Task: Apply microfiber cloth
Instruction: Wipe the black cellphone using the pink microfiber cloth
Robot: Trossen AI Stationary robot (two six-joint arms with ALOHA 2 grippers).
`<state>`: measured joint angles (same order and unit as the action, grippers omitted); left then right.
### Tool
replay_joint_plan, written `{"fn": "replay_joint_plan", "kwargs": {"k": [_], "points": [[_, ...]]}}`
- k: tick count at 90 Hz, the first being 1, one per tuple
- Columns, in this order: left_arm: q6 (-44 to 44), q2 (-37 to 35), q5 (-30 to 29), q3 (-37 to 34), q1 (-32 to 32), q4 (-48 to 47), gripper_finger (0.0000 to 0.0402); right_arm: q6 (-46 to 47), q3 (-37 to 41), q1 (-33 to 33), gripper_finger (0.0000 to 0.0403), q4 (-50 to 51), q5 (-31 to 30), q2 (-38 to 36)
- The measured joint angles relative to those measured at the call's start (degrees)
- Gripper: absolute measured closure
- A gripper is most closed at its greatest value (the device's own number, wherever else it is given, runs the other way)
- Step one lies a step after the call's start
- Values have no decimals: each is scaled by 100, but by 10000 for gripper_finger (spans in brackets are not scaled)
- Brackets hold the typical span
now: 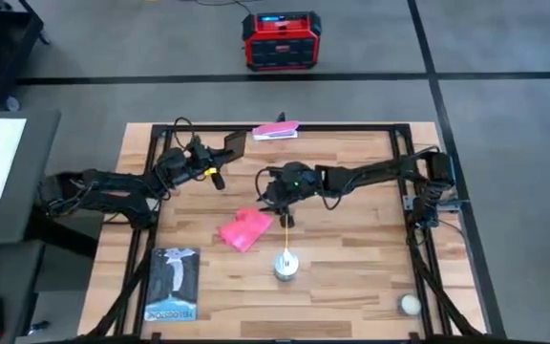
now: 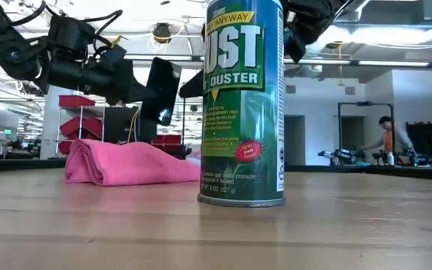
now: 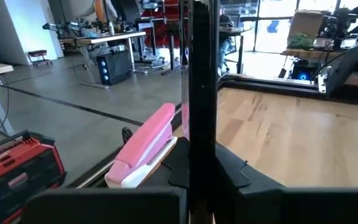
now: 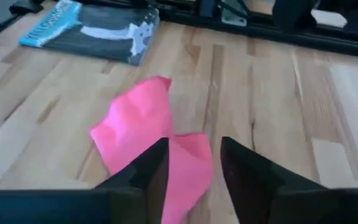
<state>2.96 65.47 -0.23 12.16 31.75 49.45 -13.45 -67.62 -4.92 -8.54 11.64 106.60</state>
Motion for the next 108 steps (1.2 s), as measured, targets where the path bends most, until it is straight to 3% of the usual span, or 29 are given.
{"fn": "replay_joint_plan", "kwargs": {"k": [37,79,108], "points": [[-21,7,-4,3,13,-166,396,98,-918,152,197,533,-20,902],[-82,9,8,2,13,-290,396,138,-1183,231,193,517,-47,1480],[-105,9,11,0,13,-319,396,139,-1228,229,193,574,-107,1475]]}}
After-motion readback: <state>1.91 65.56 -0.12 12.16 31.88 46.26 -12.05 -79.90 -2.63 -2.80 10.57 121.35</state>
